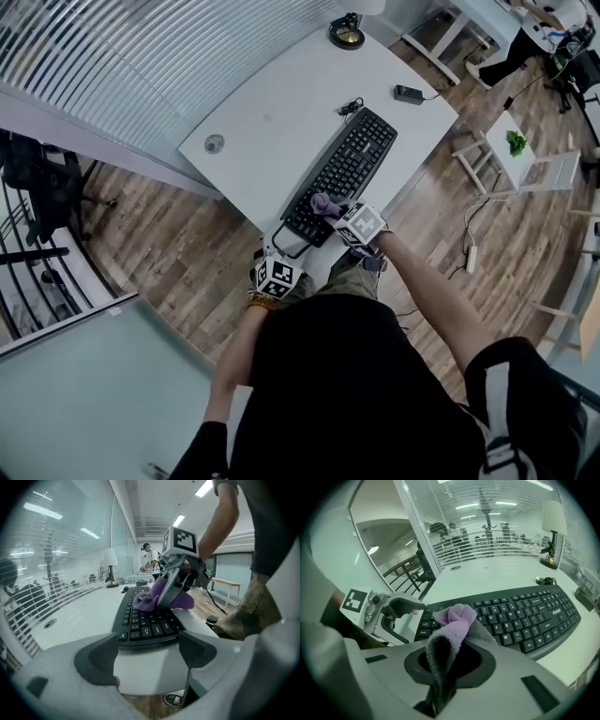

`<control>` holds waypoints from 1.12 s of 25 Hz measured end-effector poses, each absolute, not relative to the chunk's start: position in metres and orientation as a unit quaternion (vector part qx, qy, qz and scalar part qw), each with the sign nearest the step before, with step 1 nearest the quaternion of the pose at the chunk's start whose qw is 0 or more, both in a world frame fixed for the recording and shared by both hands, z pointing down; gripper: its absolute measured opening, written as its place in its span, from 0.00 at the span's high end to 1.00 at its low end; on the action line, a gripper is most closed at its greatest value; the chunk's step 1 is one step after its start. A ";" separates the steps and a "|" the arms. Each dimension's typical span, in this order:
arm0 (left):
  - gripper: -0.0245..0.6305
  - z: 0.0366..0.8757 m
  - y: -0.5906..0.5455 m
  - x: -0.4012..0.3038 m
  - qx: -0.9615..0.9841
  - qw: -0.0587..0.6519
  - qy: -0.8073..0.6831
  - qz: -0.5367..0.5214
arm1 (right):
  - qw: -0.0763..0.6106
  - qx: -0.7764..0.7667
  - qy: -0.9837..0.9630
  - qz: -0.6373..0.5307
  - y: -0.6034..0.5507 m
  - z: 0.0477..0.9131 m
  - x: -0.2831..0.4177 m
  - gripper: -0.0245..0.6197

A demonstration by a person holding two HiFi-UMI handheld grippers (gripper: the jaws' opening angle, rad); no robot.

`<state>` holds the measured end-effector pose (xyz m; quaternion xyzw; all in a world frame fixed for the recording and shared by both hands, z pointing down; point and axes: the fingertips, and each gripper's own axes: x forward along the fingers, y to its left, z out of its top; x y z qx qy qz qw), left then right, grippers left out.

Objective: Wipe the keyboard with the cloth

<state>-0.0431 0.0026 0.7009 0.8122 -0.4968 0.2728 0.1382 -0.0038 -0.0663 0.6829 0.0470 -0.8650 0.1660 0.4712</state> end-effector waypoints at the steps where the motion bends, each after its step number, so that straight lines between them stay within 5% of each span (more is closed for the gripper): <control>1: 0.35 0.701 0.003 -0.043 0.812 0.139 -0.497 0.274 | 0.469 0.043 -0.866 0.169 -0.060 0.682 -0.006 0.90; 18: 0.35 0.707 0.009 -0.041 0.820 0.139 -0.463 0.308 | 0.449 -0.038 -0.875 0.177 0.012 0.677 -0.027 0.90; 23: 0.35 0.667 0.000 -0.042 0.845 0.207 -0.442 0.219 | 0.303 0.013 -0.917 0.261 -0.040 0.609 -0.025 0.89; 28: 0.35 0.548 -0.050 -0.051 0.867 0.122 -0.469 0.114 | 0.187 0.100 -0.968 0.137 -0.102 0.510 -0.016 0.89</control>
